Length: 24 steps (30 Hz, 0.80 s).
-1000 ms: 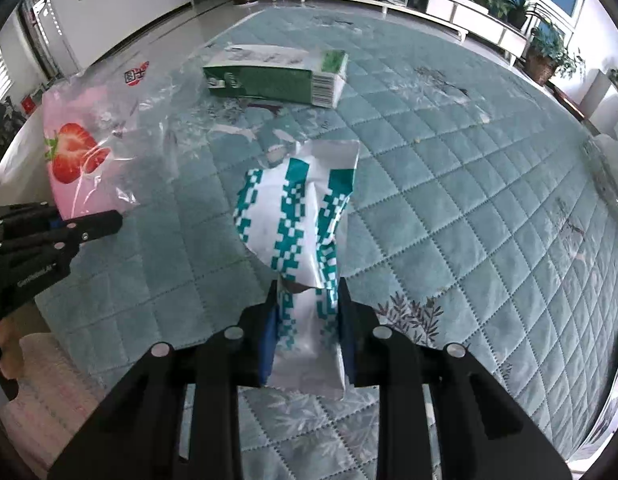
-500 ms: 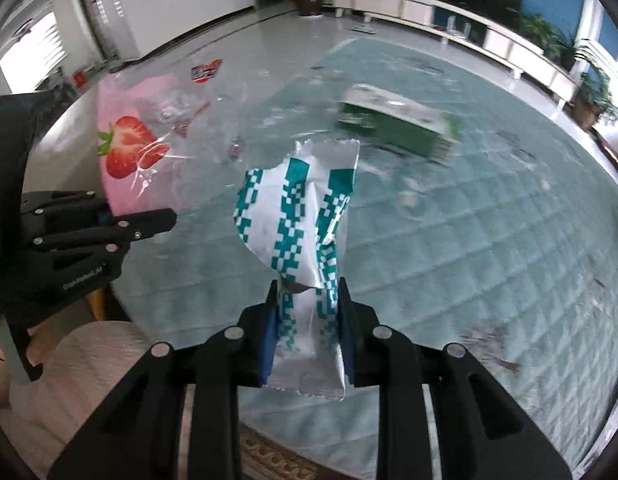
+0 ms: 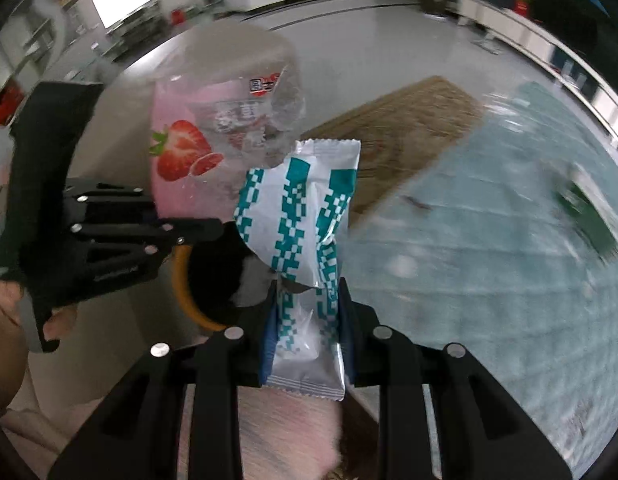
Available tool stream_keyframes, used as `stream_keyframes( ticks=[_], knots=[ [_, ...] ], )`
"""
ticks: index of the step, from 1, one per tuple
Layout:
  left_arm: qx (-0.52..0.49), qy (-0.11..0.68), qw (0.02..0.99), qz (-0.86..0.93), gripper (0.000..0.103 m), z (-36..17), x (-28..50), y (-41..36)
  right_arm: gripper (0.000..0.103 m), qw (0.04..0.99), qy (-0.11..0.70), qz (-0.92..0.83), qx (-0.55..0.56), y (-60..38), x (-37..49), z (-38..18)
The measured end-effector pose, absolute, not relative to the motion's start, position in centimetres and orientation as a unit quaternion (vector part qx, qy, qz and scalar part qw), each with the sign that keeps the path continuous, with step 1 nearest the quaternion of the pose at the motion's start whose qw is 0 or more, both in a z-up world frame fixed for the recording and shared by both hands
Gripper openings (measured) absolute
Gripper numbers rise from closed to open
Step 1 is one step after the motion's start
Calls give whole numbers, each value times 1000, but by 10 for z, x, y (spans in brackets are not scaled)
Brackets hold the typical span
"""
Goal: Collect trash
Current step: 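Carry the strawberry bag and teal wrapper with both tools over the bin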
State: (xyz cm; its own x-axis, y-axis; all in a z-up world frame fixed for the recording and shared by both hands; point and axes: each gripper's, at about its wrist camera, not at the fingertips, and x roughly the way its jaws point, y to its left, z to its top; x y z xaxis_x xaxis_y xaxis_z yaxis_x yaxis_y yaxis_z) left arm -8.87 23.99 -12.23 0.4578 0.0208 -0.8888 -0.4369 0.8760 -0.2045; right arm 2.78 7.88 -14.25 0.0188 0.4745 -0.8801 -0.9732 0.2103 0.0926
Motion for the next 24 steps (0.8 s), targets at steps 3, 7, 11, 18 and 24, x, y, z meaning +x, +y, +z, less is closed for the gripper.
stream_keyframes(
  ticks=[3,7,11,18,24],
  knots=[
    [-230,503,821,144,12,-132,-114,261,27,623,427,579,-306,105,9,-150],
    [-256,511,804,163,12,-150,-139,285,27,593,428,597,-329,138,-11,-161],
    [-267,515,795,175,13,-163,-151,298,27,566,438,609,-342,168,-21,-172],
    [-290,531,774,188,14,-190,-168,327,27,544,452,602,-371,194,-33,-196],
    [-286,541,765,202,53,-204,-168,336,40,545,465,585,-381,203,-31,-212]
  ],
)
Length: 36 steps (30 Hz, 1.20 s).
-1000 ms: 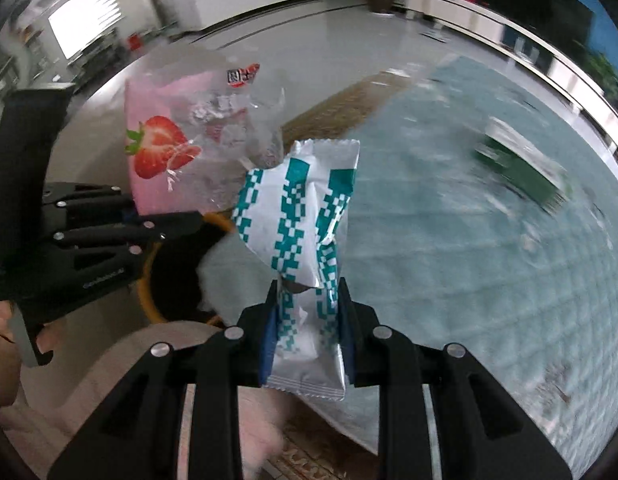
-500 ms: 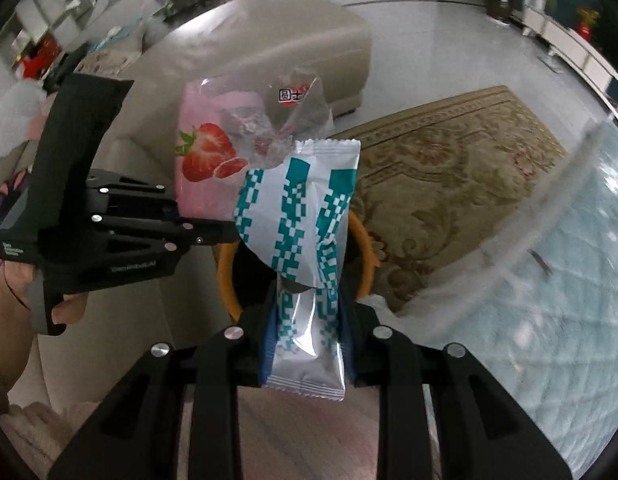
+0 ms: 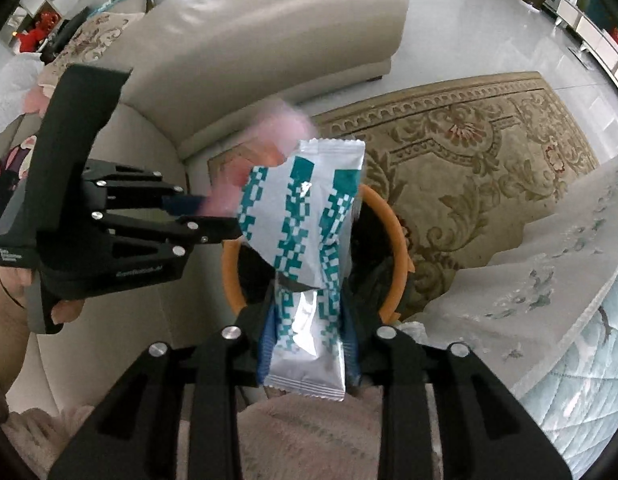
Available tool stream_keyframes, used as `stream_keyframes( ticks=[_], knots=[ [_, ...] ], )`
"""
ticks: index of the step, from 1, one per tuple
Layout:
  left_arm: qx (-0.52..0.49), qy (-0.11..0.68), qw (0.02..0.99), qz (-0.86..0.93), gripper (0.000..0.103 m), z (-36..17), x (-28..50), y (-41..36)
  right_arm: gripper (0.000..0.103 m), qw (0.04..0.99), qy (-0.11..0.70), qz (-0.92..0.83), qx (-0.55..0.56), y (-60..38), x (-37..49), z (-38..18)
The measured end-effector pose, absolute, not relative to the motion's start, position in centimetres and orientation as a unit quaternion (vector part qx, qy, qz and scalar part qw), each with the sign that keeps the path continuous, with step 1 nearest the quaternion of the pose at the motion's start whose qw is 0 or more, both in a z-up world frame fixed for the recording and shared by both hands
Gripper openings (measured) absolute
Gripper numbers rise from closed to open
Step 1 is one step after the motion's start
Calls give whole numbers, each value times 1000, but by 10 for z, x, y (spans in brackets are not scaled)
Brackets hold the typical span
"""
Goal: Collect trash
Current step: 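Carry the strawberry bag and teal wrapper with both tools over the bin, then open both tools to drop the bag and wrapper into the bin, then move both tools back over the mattress toward the milk carton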
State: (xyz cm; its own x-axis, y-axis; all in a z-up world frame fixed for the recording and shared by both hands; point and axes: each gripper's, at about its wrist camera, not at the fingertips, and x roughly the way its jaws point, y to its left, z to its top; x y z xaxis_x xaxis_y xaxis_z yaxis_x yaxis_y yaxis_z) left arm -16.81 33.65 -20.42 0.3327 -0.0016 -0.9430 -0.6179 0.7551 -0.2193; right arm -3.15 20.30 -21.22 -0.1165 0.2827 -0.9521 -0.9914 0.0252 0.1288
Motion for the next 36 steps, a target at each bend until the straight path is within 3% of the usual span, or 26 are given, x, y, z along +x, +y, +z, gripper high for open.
stream_keyframes(
  ticks=[2,4,15,17,21,23,25,33,36],
  knots=[
    [-282,538,765,216,60,-205,-170,341,53,545,472,584,-372,206,-30,-213],
    [-286,537,764,217,60,-206,-170,343,56,548,475,583,-366,208,-27,-213],
    [-276,540,765,215,66,-201,-163,341,59,563,457,584,-364,201,-27,-203],
    [-266,542,767,215,71,-196,-160,337,68,572,449,584,-360,196,-26,-196],
    [-242,541,776,215,77,-180,-149,327,74,592,438,579,-348,180,-18,-178],
    [-232,538,782,214,82,-170,-140,321,87,609,429,575,-338,168,-10,-167],
    [-220,536,787,210,83,-161,-130,312,93,625,421,570,-329,157,-2,-157],
    [-170,528,814,175,97,-127,-72,265,98,684,406,530,-296,107,47,-125],
    [-151,524,823,158,97,-117,-47,249,98,701,404,516,-283,88,68,-119]
  ],
)
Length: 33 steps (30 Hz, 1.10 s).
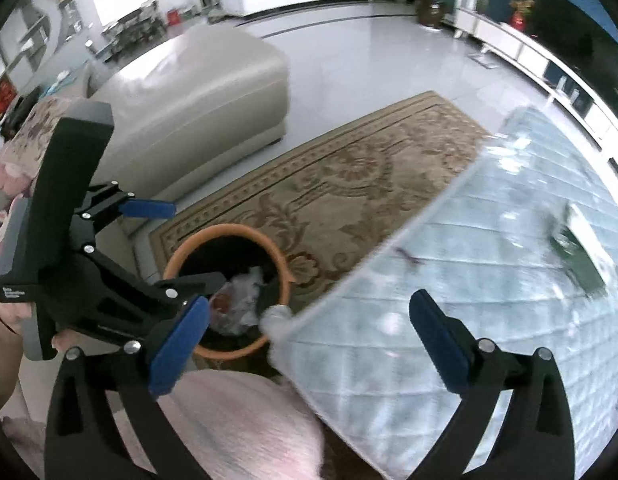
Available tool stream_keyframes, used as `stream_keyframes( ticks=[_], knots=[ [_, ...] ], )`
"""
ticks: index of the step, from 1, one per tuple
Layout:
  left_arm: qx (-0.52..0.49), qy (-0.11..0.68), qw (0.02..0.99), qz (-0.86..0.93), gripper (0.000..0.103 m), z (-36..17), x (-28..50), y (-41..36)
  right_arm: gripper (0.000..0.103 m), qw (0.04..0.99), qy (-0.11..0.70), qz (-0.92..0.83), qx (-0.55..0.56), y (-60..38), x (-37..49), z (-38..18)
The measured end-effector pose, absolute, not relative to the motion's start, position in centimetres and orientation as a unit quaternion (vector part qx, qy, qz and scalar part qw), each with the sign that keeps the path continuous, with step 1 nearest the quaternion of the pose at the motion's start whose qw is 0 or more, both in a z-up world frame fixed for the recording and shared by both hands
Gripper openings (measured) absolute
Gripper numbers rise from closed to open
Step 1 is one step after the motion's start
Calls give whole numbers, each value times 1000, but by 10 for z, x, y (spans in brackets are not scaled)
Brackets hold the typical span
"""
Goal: Collect trash
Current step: 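Move both tools back over the mattress toward the milk carton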
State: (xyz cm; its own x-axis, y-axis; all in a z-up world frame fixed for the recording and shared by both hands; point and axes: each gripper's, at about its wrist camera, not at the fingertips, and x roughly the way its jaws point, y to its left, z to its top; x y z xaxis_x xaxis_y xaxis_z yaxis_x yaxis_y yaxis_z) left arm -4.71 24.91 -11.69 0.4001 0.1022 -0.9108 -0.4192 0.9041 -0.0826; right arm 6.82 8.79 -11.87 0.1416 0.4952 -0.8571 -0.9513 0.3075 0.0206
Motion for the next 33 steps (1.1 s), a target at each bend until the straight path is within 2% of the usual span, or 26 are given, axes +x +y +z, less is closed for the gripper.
stream_keyframes(
  ticks=[10,20,33],
  knots=[
    [-105,516,844,98,97,-107,67,194,98,750,424,453,-227,26,176,-118],
    [-86,517,848,78,97,-117,159,184,98,797,419,391,-192,-16,285,-121],
    [-94,520,846,65,97,-137,220,178,98,785,394,390,-277,8,363,-147]
  ],
)
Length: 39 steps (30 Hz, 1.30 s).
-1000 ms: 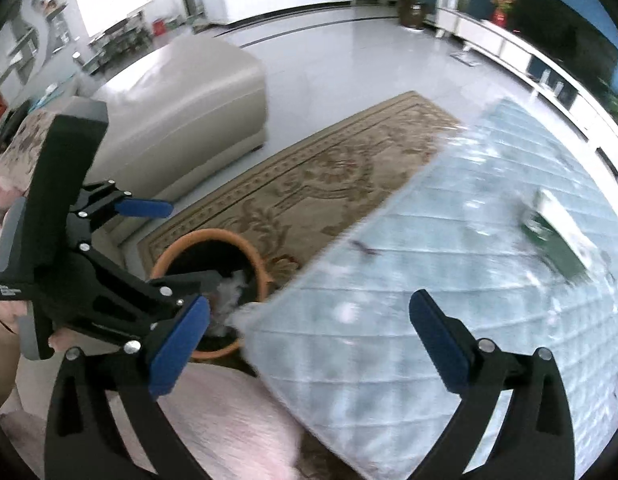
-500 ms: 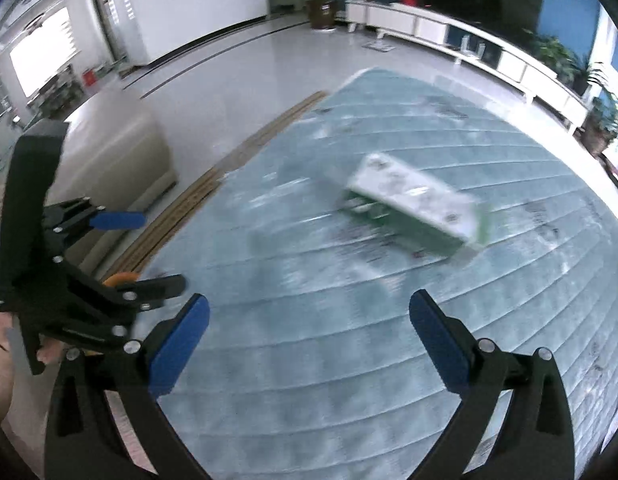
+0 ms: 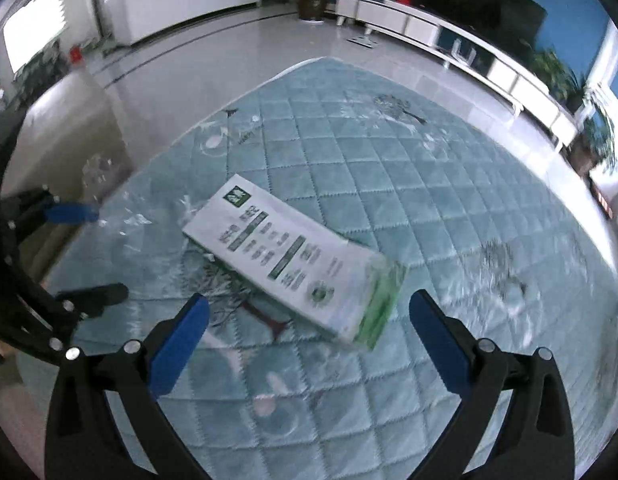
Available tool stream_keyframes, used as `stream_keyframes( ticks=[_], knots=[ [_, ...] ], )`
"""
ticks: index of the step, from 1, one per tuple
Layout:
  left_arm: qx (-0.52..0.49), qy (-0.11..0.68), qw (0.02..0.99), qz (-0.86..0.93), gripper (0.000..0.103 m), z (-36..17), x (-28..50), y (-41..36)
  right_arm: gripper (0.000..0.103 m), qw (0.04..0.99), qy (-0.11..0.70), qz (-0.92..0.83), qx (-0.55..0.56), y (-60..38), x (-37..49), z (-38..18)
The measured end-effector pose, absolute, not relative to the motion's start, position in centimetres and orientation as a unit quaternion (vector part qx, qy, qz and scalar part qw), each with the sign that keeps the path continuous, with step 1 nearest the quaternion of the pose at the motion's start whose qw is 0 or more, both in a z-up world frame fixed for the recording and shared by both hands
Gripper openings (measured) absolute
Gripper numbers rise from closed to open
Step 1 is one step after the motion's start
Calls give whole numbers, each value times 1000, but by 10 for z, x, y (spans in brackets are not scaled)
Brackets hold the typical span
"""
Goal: Collect trash
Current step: 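Move both tools back over the mattress toward the milk carton, then grasp the clear plastic with the left tool while the right grasps the milk carton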
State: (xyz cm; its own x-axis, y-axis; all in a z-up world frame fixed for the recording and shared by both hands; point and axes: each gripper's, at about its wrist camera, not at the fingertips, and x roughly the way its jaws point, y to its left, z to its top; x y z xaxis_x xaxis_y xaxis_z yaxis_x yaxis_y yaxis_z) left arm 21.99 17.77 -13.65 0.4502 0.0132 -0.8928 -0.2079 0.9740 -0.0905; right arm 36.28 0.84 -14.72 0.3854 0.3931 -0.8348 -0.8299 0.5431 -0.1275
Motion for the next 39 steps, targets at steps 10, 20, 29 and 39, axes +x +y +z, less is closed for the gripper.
stream_keyframes(
  ticks=[10,20,29,39],
  knots=[
    [-73,511,853,76,95,-142,235,166,96,764,423,410,-262,19,381,-166],
    [-89,500,858,68,12,-135,239,166,67,784,419,404,-216,-4,350,-156],
    [-85,477,873,62,9,-121,218,153,65,800,417,402,-155,-32,324,-135],
    [-104,471,874,63,9,-106,175,157,64,804,393,421,-150,-28,267,-111]
  ],
)
